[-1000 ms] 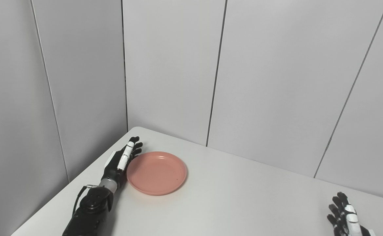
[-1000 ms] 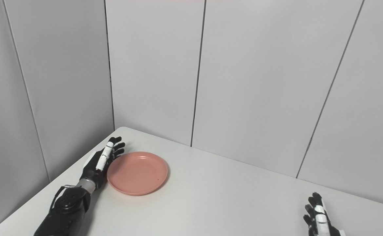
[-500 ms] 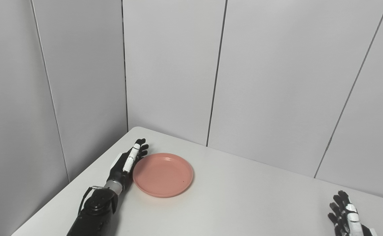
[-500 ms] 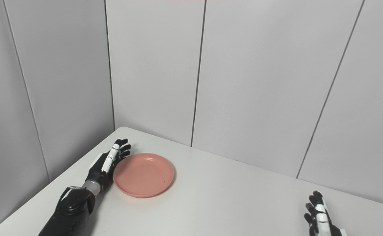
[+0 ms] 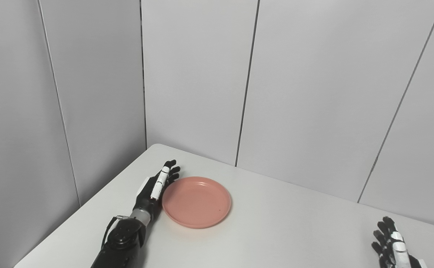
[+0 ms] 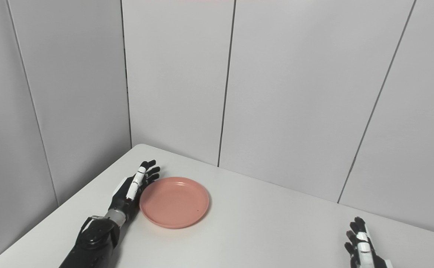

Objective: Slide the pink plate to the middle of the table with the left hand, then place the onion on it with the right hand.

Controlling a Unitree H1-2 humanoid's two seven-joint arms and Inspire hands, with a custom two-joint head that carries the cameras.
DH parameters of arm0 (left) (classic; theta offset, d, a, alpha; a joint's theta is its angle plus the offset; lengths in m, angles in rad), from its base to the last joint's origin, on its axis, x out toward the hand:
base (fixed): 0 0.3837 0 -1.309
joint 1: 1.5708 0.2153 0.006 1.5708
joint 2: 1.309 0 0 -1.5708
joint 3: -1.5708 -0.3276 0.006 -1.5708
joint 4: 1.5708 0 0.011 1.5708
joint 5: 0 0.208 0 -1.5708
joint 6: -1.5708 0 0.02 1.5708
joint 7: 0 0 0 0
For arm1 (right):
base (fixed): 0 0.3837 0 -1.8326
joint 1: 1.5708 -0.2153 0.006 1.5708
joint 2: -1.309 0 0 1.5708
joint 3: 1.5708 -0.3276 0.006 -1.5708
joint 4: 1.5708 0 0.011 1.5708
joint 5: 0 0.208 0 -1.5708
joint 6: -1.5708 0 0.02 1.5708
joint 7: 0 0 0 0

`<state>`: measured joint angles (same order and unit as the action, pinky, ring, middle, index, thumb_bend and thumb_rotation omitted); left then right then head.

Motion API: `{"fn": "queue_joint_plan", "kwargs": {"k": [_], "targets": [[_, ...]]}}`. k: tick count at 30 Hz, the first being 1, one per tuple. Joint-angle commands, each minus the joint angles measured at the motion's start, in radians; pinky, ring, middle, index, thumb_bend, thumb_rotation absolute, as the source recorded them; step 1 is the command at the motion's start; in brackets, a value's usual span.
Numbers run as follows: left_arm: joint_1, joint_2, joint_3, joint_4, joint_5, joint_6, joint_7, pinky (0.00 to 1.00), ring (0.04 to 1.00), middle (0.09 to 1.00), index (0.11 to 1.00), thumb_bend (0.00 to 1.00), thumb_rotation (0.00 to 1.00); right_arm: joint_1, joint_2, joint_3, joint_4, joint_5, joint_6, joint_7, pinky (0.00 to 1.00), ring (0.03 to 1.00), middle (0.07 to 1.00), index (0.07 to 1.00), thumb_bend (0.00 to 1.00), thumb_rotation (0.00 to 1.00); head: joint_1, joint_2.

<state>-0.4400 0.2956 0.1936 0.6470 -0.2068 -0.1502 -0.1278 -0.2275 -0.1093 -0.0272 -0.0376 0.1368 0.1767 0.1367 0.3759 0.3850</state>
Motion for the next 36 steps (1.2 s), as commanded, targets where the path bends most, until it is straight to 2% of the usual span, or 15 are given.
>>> {"fn": "queue_joint_plan", "kwargs": {"k": [1,10,19,25,29,36], "targets": [[-0.053,-0.021,-0.026,-0.003,0.010,-0.013,-0.027,0.96,0.933,0.921,0.914,0.63,1.00,-0.040,-0.001,-0.005,-0.013,0.004,-0.032,0.000,1.00,1.000,1.000,1.000,0.33,1.00,0.001,0.001],[-0.071,-0.069,-0.043,0.009,0.009,-0.023,-0.013,0.93,0.920,0.912,0.900,0.62,1.00,-0.044,0.002,-0.006,-0.004,0.008,-0.038,0.002,1.00,1.000,1.000,1.000,0.38,1.00,-0.022,0.009],[-0.085,-0.096,-0.066,0.025,-0.010,-0.027,-0.047,0.94,0.926,0.920,0.908,0.61,1.00,-0.052,0.010,-0.006,0.030,0.016,-0.068,0.011,1.00,1.000,1.000,1.000,0.42,1.00,-0.062,0.020],[-0.083,-0.104,-0.081,0.021,-0.005,-0.020,-0.053,0.93,0.924,0.918,0.907,0.63,1.00,-0.060,0.019,-0.001,0.055,0.012,-0.077,0.008,1.00,1.000,1.000,1.000,0.48,1.00,-0.120,0.032],[-0.085,-0.111,-0.085,0.036,-0.013,-0.026,-0.064,0.92,0.916,0.910,0.903,0.64,1.00,-0.066,0.024,0.006,0.084,-0.002,-0.105,0.007,1.00,1.000,1.000,1.000,0.52,1.00,-0.182,0.053],[-0.092,-0.119,-0.098,0.076,-0.001,-0.055,-0.075,0.91,0.909,0.904,0.893,0.66,1.00,-0.071,0.039,0.013,0.089,-0.032,-0.107,-0.013,1.00,1.000,1.000,1.000,0.54,1.00,-0.221,0.067]]}}
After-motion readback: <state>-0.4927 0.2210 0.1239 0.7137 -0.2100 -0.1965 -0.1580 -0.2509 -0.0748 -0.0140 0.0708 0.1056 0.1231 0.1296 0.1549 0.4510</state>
